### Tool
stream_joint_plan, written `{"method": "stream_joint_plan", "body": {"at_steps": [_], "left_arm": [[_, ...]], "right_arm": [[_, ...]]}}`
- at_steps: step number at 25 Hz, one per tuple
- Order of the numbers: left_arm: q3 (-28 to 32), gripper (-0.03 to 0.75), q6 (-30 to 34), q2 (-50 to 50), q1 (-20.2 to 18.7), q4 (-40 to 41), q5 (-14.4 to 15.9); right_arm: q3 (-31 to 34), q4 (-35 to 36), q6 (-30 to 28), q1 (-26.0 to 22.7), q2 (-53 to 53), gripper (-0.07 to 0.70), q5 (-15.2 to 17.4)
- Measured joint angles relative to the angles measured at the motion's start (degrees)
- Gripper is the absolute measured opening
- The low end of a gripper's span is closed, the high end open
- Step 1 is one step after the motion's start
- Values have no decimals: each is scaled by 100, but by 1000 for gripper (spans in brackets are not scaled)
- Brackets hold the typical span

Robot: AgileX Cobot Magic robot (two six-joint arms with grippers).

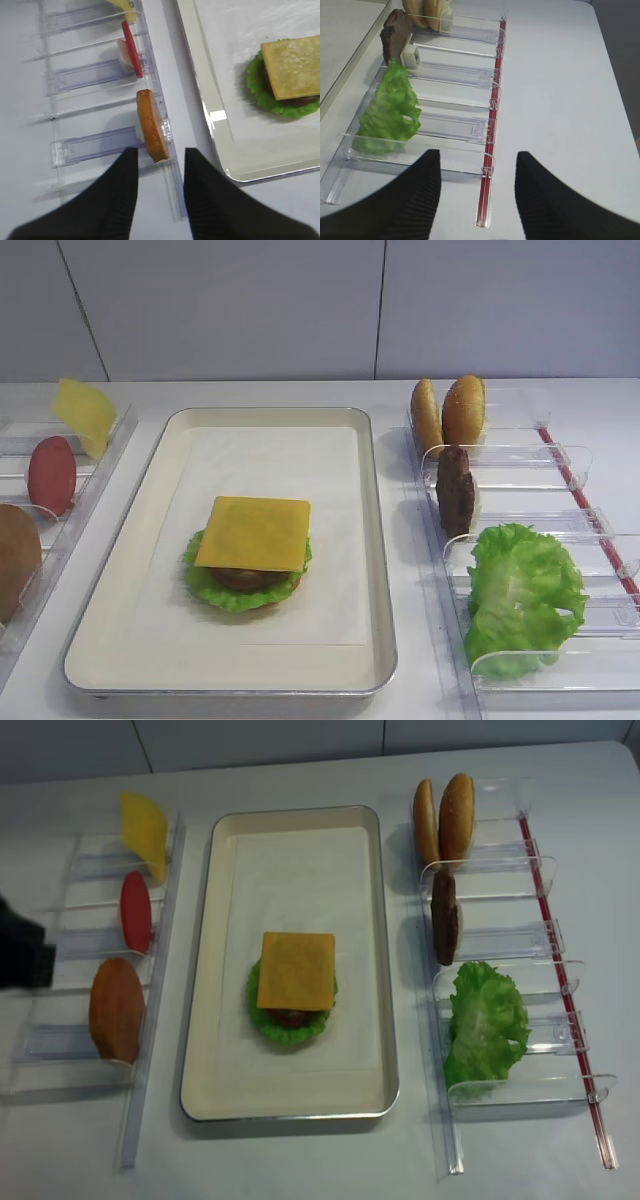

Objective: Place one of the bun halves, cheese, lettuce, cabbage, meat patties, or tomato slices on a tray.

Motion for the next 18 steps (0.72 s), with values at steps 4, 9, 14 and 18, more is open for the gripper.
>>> {"method": "stream_joint_plan", "body": {"at_steps": [4, 9, 14, 18], "left_arm": [[297, 230, 0, -682, 0, 237, 21], [734, 224, -31, -1304, 0, 271, 34], [1298, 223, -202, -2104, 0, 271, 57], [1653, 223, -250, -2856, 0, 226, 57]], "right_arm": [[0, 0, 0, 0, 0, 344, 0], [0, 0, 0, 0, 0, 344, 0], [0, 0, 0, 0, 0, 344, 0], [0, 0, 0, 0, 0, 344, 0]]}}
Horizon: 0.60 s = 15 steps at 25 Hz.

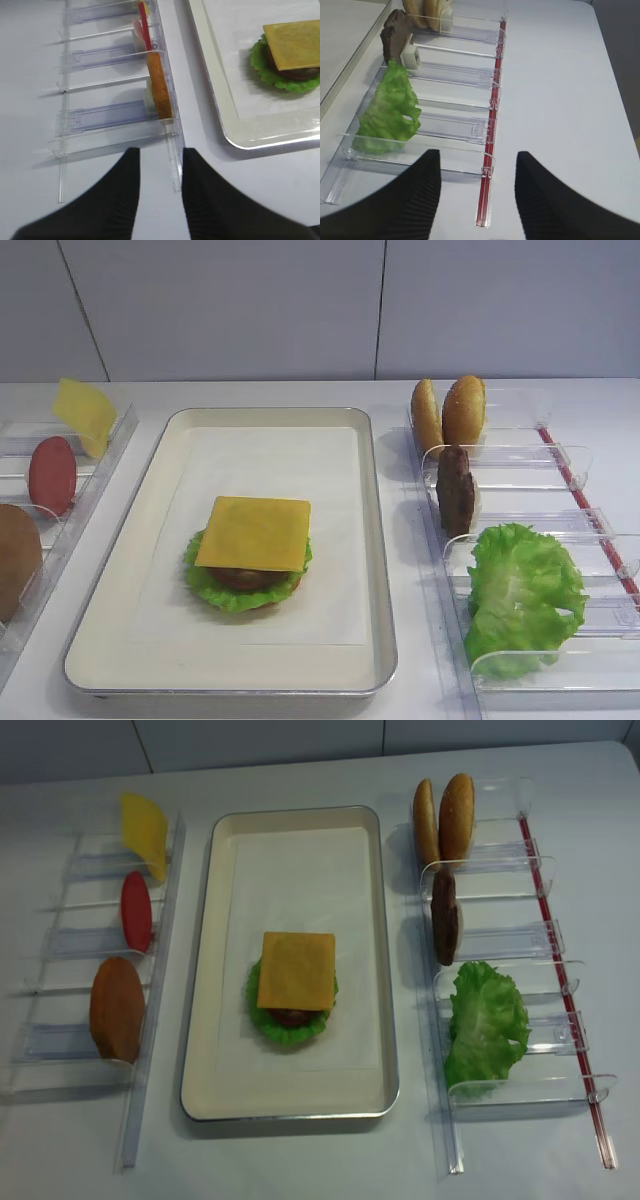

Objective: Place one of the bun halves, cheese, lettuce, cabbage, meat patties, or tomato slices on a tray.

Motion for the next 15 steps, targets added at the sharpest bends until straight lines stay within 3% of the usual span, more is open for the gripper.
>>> {"method": "stream_joint_plan", "body": {"at_steps": [15], "left_arm": [[742, 223, -25, -2133, 0, -437, 83]], "right_arm": [[0, 0, 4, 0, 0, 344, 0]]}}
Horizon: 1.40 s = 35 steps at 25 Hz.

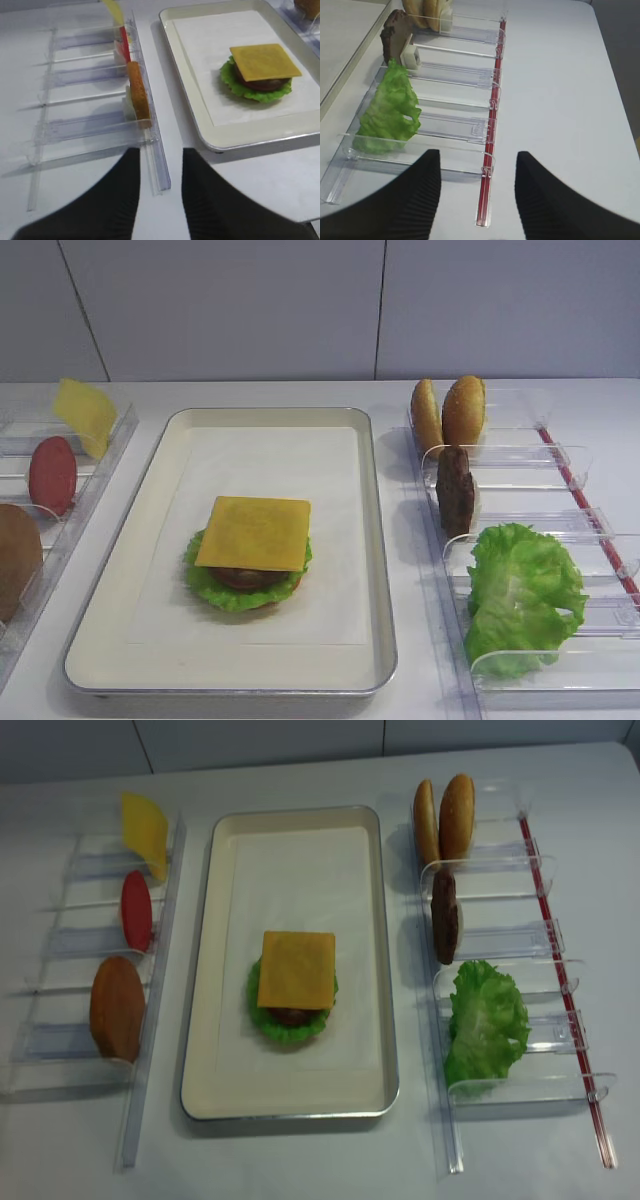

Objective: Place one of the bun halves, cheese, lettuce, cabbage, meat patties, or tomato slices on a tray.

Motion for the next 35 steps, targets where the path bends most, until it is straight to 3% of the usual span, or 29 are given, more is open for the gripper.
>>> {"method": "stream_joint_plan", "body": {"at_steps": [9, 13, 15, 28, 35], "left_arm": [[769, 223, -67, -48, 0, -39, -33], [948, 222, 86, -48, 0, -208, -488], [984, 222, 232, -48, 0, -324, -556], [1035, 222, 210, -48, 0, -310, -566], [1062, 222, 210, -48, 286, -310, -566]], "right_arm": [[0, 0, 10, 0, 0, 344, -12], [0, 0, 10, 0, 0, 344, -12], [0, 0, 10, 0, 0, 344, -12], [0, 0, 10, 0, 0, 344, -12], [0, 0, 10, 0, 0, 344, -12]]}}
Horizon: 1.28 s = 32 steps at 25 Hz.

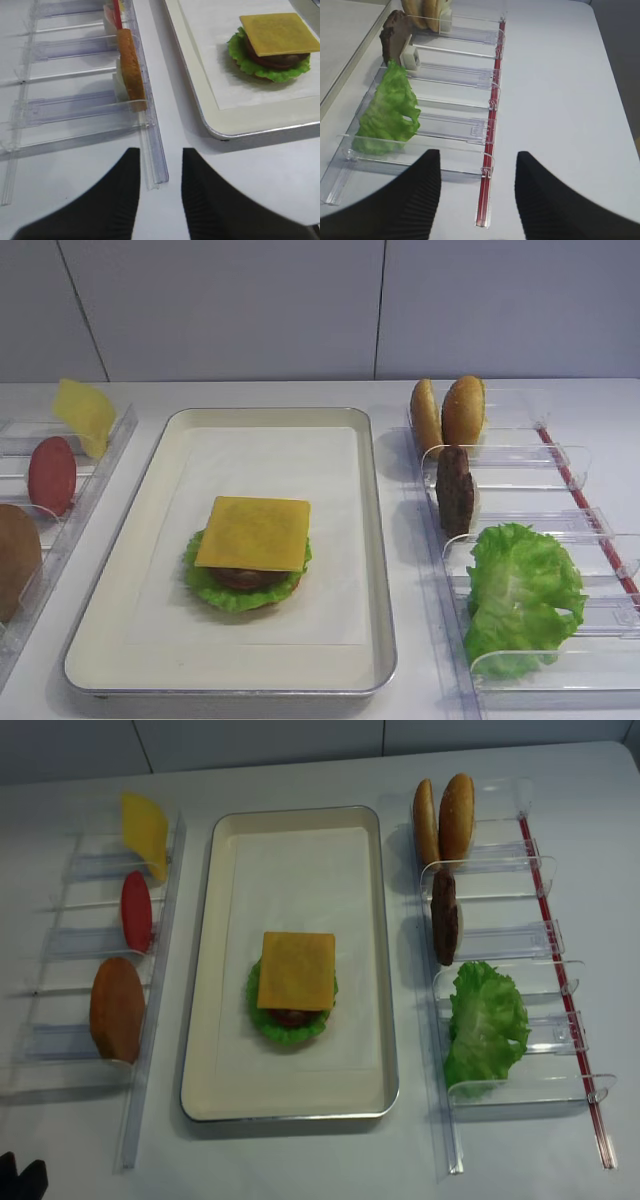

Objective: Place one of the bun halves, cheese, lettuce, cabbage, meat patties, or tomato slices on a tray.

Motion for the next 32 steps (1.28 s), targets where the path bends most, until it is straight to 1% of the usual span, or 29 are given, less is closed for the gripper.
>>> {"method": "stream_joint_plan", "body": {"at_steps": [3, 32], "left_arm": [[0, 222, 0, 0, 64, 0, 0], [0, 221, -13, 0, 64, 0, 0]], "right_arm": [[0, 0, 0, 0, 0, 344, 0], [0, 0, 0, 0, 0, 344, 0]]}}
